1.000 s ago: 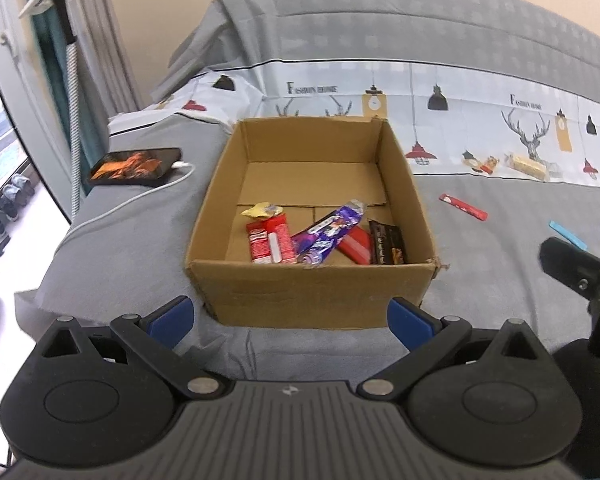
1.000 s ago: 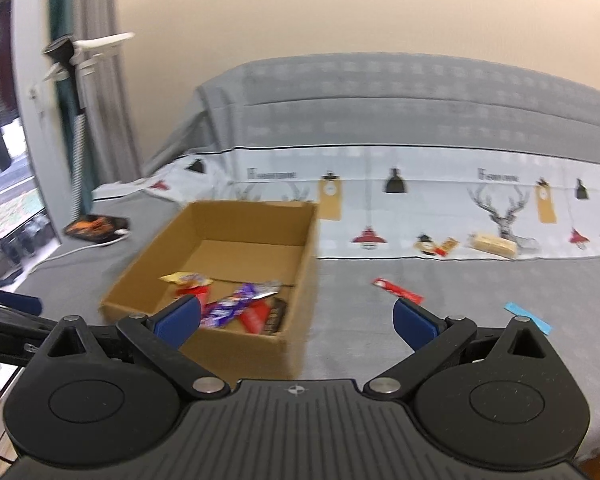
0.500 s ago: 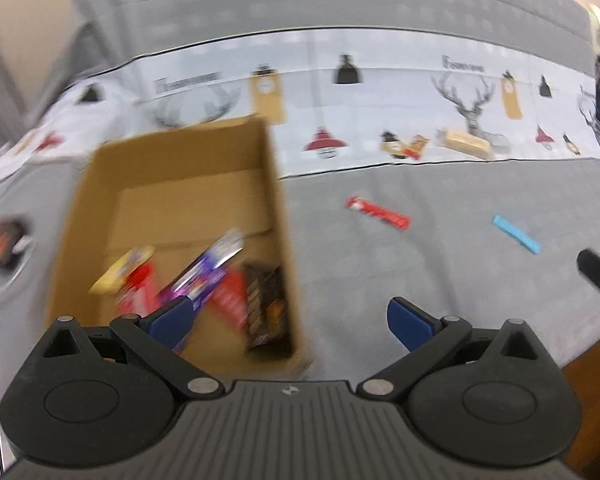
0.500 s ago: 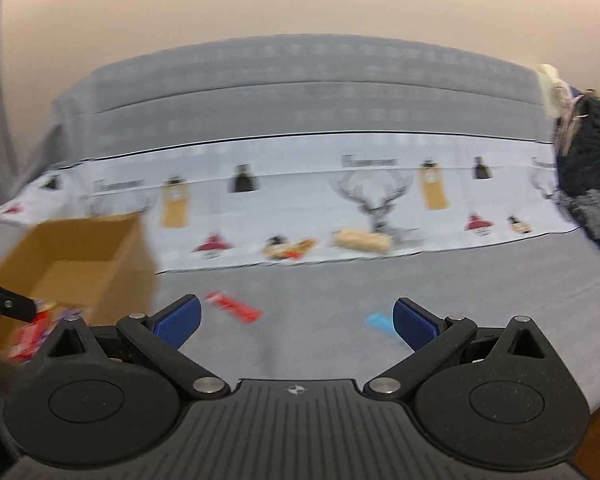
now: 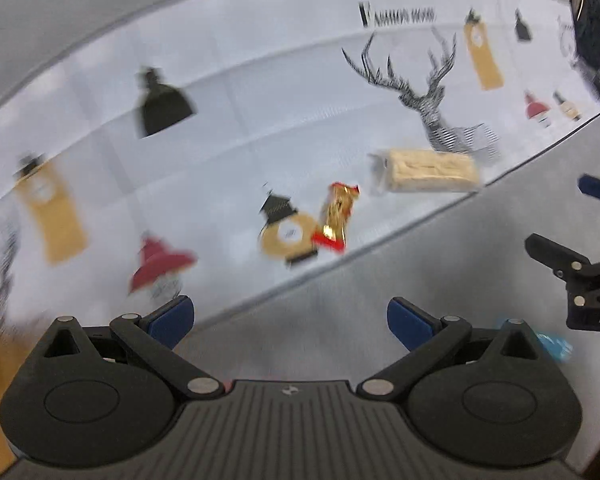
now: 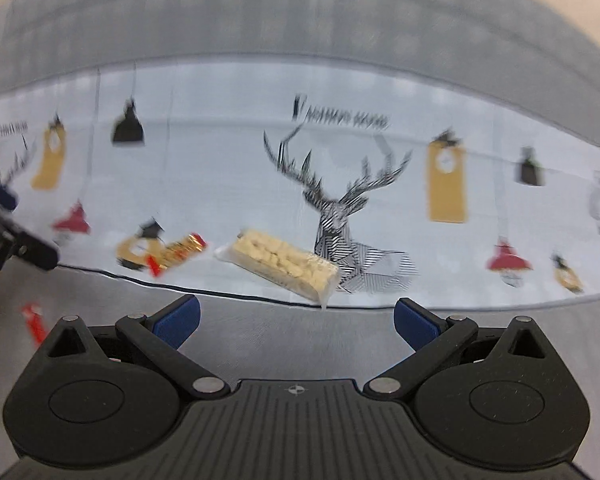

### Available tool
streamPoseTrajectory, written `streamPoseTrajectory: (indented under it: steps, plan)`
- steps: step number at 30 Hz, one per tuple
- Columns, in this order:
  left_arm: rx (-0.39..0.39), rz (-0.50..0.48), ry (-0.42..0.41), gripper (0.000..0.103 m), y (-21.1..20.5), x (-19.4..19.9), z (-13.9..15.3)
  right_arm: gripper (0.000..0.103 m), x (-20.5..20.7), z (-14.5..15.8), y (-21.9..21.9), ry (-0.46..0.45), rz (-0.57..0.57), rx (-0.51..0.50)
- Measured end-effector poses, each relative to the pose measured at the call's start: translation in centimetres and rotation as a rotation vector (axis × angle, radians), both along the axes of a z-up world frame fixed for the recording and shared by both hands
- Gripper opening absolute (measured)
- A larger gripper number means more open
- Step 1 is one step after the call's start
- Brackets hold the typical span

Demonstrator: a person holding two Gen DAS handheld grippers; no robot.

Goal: Organize snacks
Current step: 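Grasp the cream rice-cake bar with the right tool while the left tool grasps the small red-gold candy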

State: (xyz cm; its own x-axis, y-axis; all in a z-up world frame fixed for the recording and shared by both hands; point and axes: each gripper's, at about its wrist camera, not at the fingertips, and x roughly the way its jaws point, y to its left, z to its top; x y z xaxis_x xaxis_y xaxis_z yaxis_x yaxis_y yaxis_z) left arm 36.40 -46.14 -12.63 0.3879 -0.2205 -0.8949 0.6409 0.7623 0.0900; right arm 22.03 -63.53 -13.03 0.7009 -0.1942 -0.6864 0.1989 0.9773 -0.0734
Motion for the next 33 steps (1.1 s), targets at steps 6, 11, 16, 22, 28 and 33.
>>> streamPoseTrajectory:
  steps: [6, 11, 16, 22, 28, 33]
  plan:
    - [0.062, -0.043, 0.028, 0.103, -5.4, 5.8, -5.9, 0.102, 8.0, -5.3, -3.2, 0.109, 0.038, 0.035]
    - [0.095, -0.103, 0.006, 0.103, -7.2, 7.5, -8.9, 0.102, 12.0, -7.9, -3.6, 0.139, 0.104, -0.034]
    - [0.016, -0.057, 0.069, 0.103, -6.6, 9.2, -9.7, 0.102, 14.1, -9.0, -3.7, 0.151, 0.125, 0.005]
    - [-0.047, -0.097, 0.044, 0.026, -5.7, 8.4, -8.6, 0.06, 13.5, -8.6, -2.4, 0.123, 0.201, 0.019]
    - [-0.047, -0.028, 0.062, 0.019, -3.0, 7.0, -7.3, 0.038, 11.2, -7.5, -1.3, 0.107, 0.119, 0.024]
    - [-0.102, 0.04, 0.056, 0.019, 0.9, 2.9, -3.9, 0.039, 6.9, -3.4, -0.6, -0.012, -0.027, 0.111]
